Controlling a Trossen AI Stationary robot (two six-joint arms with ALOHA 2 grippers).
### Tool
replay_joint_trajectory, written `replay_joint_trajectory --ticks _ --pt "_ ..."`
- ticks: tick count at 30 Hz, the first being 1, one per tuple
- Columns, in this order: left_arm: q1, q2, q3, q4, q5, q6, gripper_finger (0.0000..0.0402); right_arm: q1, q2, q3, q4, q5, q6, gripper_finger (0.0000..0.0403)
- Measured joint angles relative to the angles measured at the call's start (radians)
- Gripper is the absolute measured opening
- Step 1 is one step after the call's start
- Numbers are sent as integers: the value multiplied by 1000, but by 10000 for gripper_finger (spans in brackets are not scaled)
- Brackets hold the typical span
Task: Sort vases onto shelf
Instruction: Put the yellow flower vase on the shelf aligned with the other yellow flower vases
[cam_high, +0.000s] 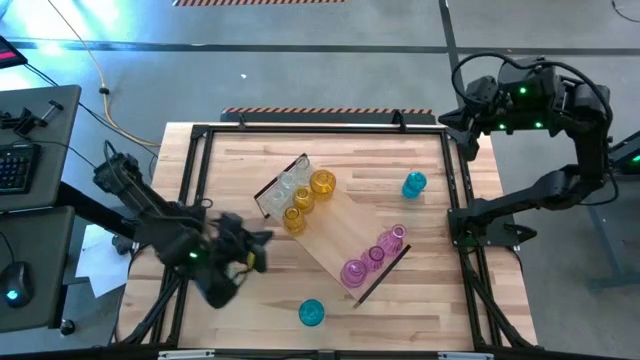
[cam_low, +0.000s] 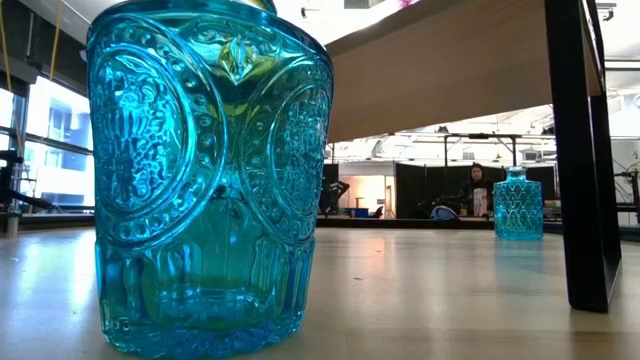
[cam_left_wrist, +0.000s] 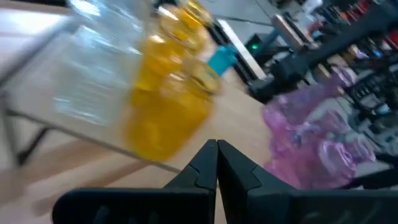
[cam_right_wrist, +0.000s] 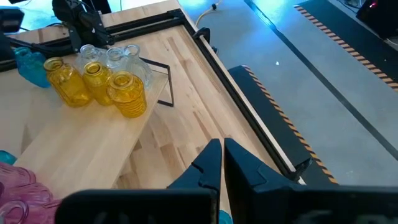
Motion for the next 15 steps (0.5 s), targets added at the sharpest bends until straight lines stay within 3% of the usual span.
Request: replay_joint_trajectory --ticks 6,15 --pt "49 73 -2 325 27 279 0 0 0 0 0 12 -14 0" --pt "82 168 -1 367 80 246 0 0 0 0 0 15 -14 0"
